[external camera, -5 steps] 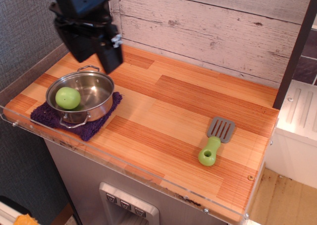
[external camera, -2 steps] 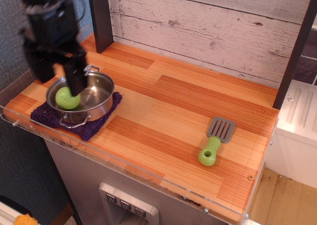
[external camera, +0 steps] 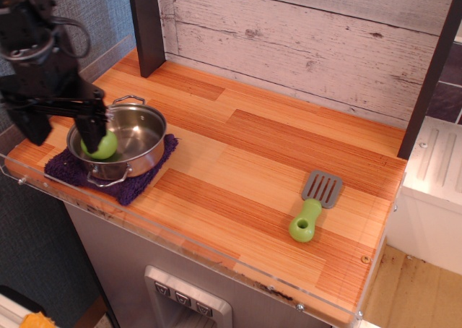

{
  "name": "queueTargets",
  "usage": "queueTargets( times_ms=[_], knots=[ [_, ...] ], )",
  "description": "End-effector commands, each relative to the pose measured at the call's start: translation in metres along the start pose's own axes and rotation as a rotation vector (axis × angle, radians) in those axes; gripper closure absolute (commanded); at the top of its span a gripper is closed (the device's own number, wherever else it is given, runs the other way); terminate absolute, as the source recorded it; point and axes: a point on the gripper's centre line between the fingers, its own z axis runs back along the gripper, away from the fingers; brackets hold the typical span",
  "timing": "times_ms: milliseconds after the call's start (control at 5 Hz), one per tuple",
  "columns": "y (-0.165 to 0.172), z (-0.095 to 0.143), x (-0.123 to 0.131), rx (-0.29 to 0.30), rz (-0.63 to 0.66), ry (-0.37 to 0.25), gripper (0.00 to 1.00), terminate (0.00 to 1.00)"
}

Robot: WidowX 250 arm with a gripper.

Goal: Put the pear to the right of the pot.

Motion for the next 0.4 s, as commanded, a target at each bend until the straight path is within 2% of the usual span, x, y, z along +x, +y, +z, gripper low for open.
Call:
queueTargets(
  times_ms=[0, 200],
  knots=[
    [0.006, 0.010, 0.022, -0.023, 0.036, -0.078, 0.00, 0.00],
    [-0.006, 0.011, 0.035, -0.027, 0.004, -0.083, 0.00, 0.00]
  ],
)
